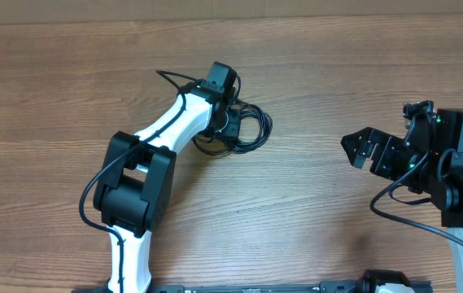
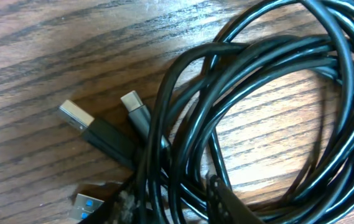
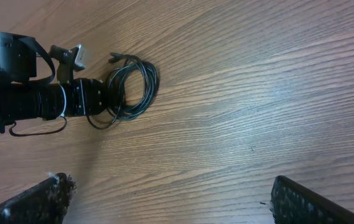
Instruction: Untangle cables
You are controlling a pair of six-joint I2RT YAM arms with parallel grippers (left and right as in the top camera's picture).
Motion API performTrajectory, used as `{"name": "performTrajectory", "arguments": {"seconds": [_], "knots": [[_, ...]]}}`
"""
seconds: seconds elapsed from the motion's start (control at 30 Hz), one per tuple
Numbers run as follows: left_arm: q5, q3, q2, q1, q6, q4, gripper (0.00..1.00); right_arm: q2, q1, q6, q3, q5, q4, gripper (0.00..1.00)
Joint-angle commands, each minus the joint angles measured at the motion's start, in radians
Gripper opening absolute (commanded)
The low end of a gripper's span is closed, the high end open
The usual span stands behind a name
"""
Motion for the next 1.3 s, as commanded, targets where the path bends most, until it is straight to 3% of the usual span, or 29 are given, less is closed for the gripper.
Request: {"name": "performTrajectory", "arguments": {"seconds": [0.0,0.27,0.57,0.67,0.83,1.27], "knots": [[0.000,0.024,0.014,-0.001,0.000,-0.013,0.31,-0.001,-0.006,0.000,0.029,0.000,0.002,1.00],[0.009,0.097,-0.004,0.000,0.001,-0.103,0.05,0.000,-0.006,0.000,0.029,0.000,0.001,1.00],[0.088,0.097,-0.004,-0.003,0.001,-0.264,0.04,0.017,-0.006,0.000,0.027,-0.002,-0.050,1.00],[0.190,0.097,-0.004,-0.010,0.018,-0.303,0.04,0.038,-0.006,0.000,0.025,-0.016,-0.078,1.00],[0.408,0.094,-0.004,-0.037,0.147,-0.281,0.04,0.096,-0.006,0.000,0.005,-0.057,-0.088,1.00],[0.457,0.094,-0.004,-0.059,0.148,-0.240,0.04,0.319,0.049,0.000,-0.048,-0.087,-0.075,0.99]]}}
